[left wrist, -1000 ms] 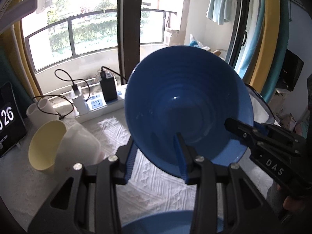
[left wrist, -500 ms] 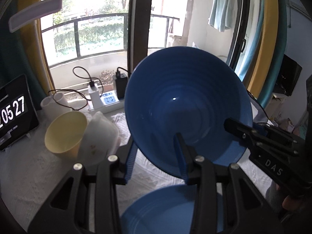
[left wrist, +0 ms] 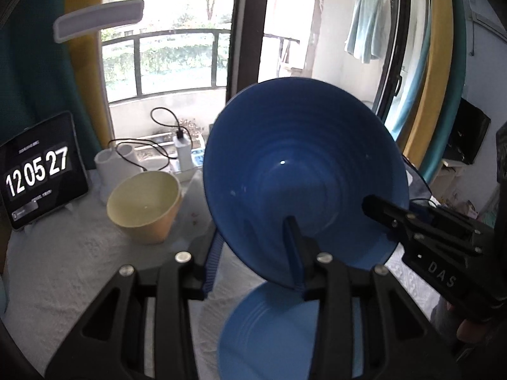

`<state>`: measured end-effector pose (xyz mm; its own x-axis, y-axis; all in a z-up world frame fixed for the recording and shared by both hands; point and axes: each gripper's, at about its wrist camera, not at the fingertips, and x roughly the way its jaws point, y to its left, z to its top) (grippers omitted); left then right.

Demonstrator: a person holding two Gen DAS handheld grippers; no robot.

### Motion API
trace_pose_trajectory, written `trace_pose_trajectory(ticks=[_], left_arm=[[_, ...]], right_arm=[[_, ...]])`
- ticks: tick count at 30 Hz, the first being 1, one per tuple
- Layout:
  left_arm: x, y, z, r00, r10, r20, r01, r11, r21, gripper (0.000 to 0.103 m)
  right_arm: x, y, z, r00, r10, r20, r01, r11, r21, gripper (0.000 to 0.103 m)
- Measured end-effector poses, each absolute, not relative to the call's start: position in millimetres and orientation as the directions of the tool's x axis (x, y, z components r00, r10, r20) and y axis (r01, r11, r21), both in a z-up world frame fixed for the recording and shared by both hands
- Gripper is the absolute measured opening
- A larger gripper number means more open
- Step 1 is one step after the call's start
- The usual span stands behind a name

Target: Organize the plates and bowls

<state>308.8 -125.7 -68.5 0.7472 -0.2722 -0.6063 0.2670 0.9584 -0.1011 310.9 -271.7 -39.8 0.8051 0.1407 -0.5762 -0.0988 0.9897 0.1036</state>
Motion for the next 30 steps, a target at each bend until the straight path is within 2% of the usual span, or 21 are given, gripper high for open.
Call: trace_pose_trajectory(ticks=[30], left_arm=[[236.2, -3.9, -71.2, 0.808, -0.140, -0.573, 0.067, 0.987, -0.146, 0.039]], right_arm=[[283.8, -151.2, -54.1, 0.735, 0.284, -0.615, -0.303, 0.950, 0.076, 0.024]])
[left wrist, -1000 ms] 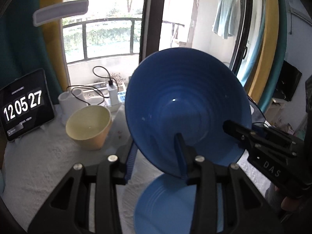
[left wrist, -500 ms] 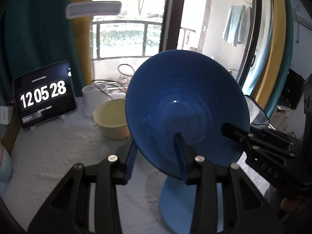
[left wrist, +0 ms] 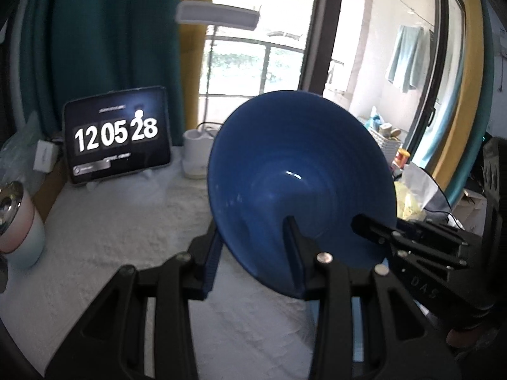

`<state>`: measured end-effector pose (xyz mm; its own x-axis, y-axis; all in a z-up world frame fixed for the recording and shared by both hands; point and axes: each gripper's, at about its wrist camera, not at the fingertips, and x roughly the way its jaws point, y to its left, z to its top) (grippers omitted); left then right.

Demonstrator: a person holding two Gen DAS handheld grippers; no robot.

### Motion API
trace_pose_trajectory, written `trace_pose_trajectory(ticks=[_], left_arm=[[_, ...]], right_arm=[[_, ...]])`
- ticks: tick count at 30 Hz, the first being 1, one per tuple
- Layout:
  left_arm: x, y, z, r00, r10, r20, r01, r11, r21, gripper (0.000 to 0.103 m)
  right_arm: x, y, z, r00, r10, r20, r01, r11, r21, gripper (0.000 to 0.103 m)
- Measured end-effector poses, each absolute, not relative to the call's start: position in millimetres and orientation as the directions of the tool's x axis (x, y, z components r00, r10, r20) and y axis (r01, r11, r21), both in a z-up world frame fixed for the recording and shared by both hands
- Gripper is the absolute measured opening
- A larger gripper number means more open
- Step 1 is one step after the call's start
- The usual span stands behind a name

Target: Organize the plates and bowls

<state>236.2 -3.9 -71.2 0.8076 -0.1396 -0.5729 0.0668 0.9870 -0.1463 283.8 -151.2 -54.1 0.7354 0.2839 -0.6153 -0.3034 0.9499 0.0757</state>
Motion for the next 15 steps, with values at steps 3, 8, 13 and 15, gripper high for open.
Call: trace_pose_trajectory(ticks=[3, 8, 13, 15], left_arm=[[231.6, 7.5, -76.8, 0.802, -0.130, -0.584, 0.046, 0.987, -0.156, 0.039], [226.5, 23.4, -84.8, 0.794, -0.113, -0.598, 0.012, 0.985, -0.171, 0.039], [218.6, 39.4, -92.6, 0.787, -0.102, -0.608, -0.014, 0.983, -0.183, 0.039], [214.9, 45.7, -95.3, 0.785, -0.096, -0.612, -0.025, 0.982, -0.186, 0.039]], right_arm=[[281.8, -138.9, -57.9, 0.725, 0.296, -0.622, -0.322, 0.944, 0.074, 0.024], [280.6, -121.6, -63.6, 0.708, 0.310, -0.634, -0.347, 0.935, 0.069, 0.024], [278.6, -104.2, -71.9, 0.687, 0.321, -0.651, -0.372, 0.926, 0.064, 0.024], [278.0, -99.6, -74.2, 0.680, 0.326, -0.656, -0.378, 0.923, 0.066, 0.024]])
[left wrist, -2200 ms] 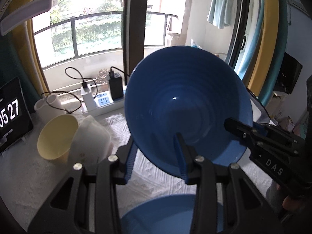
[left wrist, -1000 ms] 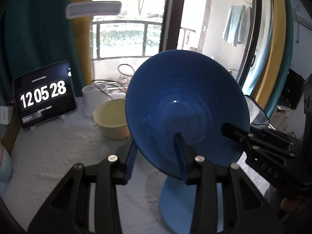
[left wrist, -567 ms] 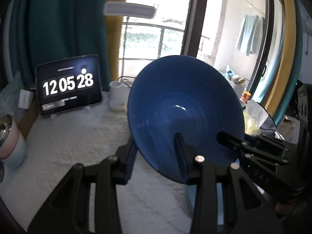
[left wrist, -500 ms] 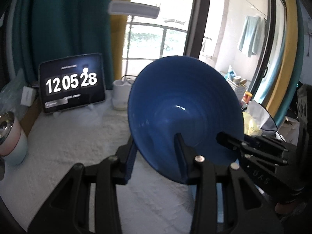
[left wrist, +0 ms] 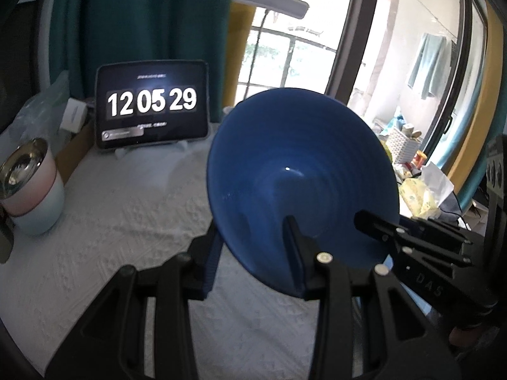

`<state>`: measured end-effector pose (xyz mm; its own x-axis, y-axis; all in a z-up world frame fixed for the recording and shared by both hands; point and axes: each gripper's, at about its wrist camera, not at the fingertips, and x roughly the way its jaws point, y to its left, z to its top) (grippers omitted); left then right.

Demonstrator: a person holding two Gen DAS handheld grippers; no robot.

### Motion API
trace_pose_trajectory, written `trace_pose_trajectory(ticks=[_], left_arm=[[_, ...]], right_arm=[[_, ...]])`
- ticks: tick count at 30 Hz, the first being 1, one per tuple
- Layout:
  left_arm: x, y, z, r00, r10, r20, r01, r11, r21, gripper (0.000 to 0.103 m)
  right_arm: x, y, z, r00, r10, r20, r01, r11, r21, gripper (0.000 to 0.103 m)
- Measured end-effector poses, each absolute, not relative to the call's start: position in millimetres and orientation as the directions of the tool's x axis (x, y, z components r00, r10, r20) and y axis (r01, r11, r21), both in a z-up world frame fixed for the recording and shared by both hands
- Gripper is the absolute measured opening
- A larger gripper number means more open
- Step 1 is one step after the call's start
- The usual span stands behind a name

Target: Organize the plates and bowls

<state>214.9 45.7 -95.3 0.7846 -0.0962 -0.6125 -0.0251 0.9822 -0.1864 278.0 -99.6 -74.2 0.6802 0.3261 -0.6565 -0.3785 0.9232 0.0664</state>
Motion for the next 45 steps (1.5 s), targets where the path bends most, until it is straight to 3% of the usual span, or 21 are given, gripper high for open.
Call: trace_pose_trajectory(ticks=[27, 41, 45], left_arm=[[183.4, 83.5, -131.2, 0.726, -0.068, -0.684, -0.120, 0.967, -0.223, 0.039], [190.4, 77.0, -141.4, 0.699, -0.068, -0.712, -0.117, 0.971, -0.207, 0.040], [188.3, 76.4, -138.7, 0.702, -0.060, -0.709, -0.119, 0.972, -0.200, 0.040]], right_arm=[[263.3, -54.1, -116.5, 0.541, 0.352, -0.764, -0.456, 0.886, 0.086, 0.024], [271.6, -61.3, -121.6, 0.525, 0.352, -0.775, -0.433, 0.894, 0.113, 0.025], [271.1, -63.0, -119.6, 0.531, 0.357, -0.768, -0.433, 0.894, 0.116, 0.030]])
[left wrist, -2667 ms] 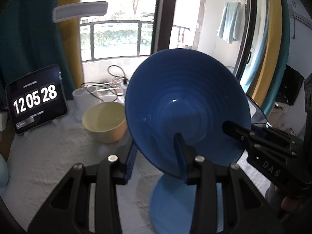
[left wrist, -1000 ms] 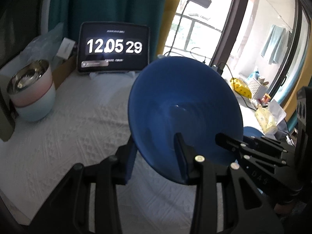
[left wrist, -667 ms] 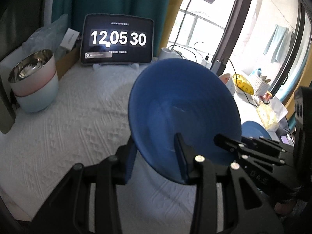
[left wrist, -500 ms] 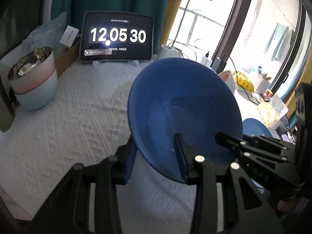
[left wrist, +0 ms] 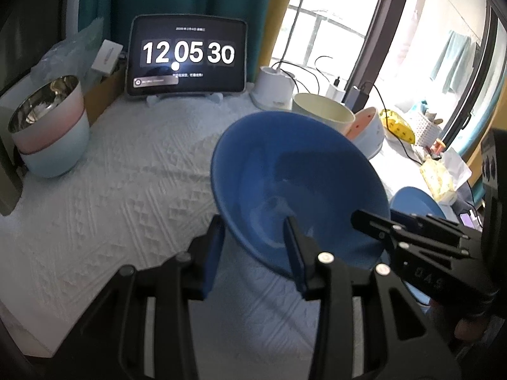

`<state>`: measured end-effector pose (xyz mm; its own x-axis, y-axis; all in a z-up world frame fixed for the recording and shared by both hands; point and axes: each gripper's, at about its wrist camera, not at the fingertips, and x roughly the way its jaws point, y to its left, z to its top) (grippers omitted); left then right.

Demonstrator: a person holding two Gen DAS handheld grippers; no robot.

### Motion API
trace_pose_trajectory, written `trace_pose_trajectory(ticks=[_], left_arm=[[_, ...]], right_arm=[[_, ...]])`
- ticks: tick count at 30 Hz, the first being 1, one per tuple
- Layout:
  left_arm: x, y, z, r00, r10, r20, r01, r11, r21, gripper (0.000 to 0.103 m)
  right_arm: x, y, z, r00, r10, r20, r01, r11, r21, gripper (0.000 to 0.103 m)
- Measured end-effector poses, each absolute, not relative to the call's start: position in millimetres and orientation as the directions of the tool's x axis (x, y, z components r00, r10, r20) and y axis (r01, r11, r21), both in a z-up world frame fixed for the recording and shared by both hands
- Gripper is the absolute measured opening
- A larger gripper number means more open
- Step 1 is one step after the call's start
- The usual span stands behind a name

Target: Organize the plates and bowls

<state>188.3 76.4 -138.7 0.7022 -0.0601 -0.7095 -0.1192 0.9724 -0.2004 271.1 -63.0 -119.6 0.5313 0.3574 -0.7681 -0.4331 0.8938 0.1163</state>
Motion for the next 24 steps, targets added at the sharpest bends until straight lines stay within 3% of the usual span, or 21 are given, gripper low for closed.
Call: trace_pose_trajectory(ticks=[5, 24], left_arm=[[186.8, 75.9, -137.7, 0.700, -0.050, -0.712, -0.123, 0.974, -0.189, 0.040], [188.9, 58.2, -126.6, 0.692, 0.048, -0.720, -0.164, 0.982, -0.093, 0.040]], right_arm=[[269.1, -65.5, -117.3, 0.538, 0.366, -0.759, -0.436, 0.892, 0.121, 0.036], [277.6, -96.1, -105.8, 0.550, 0.433, -0.714, -0.459, 0.871, 0.175, 0.037]])
